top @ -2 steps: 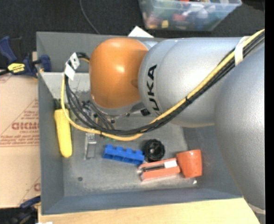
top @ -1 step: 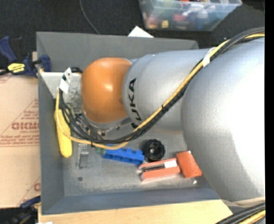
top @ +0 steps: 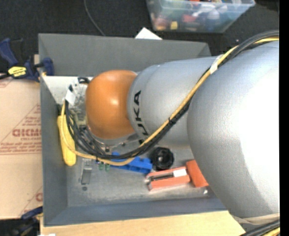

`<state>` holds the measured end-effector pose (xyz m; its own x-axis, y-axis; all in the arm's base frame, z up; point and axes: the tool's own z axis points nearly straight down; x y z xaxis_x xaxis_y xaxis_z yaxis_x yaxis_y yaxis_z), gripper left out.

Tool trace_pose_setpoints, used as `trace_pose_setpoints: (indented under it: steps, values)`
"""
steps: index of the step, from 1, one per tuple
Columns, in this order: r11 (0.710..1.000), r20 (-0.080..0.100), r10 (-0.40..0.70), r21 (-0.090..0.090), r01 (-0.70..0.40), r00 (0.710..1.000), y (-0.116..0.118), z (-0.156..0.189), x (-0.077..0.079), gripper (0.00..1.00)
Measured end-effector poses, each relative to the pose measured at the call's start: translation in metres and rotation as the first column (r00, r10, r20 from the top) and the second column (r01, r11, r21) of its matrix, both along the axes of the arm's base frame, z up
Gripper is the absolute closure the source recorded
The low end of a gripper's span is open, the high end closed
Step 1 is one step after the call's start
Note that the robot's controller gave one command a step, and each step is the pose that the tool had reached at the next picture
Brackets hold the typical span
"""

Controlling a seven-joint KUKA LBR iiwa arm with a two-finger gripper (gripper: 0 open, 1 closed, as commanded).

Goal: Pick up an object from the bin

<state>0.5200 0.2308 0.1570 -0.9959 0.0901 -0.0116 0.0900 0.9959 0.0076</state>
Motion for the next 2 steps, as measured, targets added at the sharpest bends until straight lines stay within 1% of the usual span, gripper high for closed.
trace_pose_setpoints:
  steps: [1,2]
  values:
    - [0.995,-0.005,-0.104,0.000,0.104,0.995,-0.010,-0.073,0.033,0.00]
    - [0.996,-0.008,-0.089,-0.003,0.089,0.996,-0.012,-0.048,0.018,0.00]
